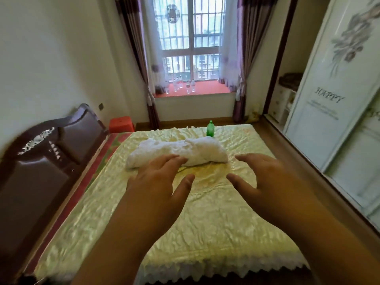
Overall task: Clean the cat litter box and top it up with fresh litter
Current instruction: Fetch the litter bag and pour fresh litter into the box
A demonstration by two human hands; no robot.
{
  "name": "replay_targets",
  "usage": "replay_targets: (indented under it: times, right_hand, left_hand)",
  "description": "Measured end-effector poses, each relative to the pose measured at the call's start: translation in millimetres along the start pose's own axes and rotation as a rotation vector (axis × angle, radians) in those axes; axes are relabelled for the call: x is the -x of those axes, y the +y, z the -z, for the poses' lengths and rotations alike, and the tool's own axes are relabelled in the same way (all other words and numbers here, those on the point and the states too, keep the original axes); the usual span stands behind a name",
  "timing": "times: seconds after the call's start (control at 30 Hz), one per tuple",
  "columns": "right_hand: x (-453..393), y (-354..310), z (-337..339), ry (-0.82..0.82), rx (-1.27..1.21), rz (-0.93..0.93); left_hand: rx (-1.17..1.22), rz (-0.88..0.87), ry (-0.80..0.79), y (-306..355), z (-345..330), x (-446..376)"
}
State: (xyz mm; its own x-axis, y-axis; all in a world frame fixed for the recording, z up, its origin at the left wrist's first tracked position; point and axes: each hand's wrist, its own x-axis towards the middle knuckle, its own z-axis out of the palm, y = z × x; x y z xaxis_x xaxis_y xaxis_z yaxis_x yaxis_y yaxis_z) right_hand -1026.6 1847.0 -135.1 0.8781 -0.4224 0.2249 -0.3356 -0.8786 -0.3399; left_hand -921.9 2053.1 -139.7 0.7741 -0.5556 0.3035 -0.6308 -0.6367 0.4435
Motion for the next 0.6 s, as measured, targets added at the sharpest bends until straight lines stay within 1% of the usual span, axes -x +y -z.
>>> replay_targets:
  times: [0.23, 0.37, 0.6]
  right_hand:
    - [0, 90, 27, 0.056, -0.011, -0.114]
    - [1, 132, 33, 0.068, -0.035, -0.175]
    - [3, 183, 37, 0.075, -0.072, -0.382]
  left_hand:
    - [-0.055, -0.117, -0.067, 64, -50, -38]
    - [-0.024, -0.159, -0.099, 93, -78, -55]
    - [-0.033, -0.288, -0.248, 130, -123, -91]
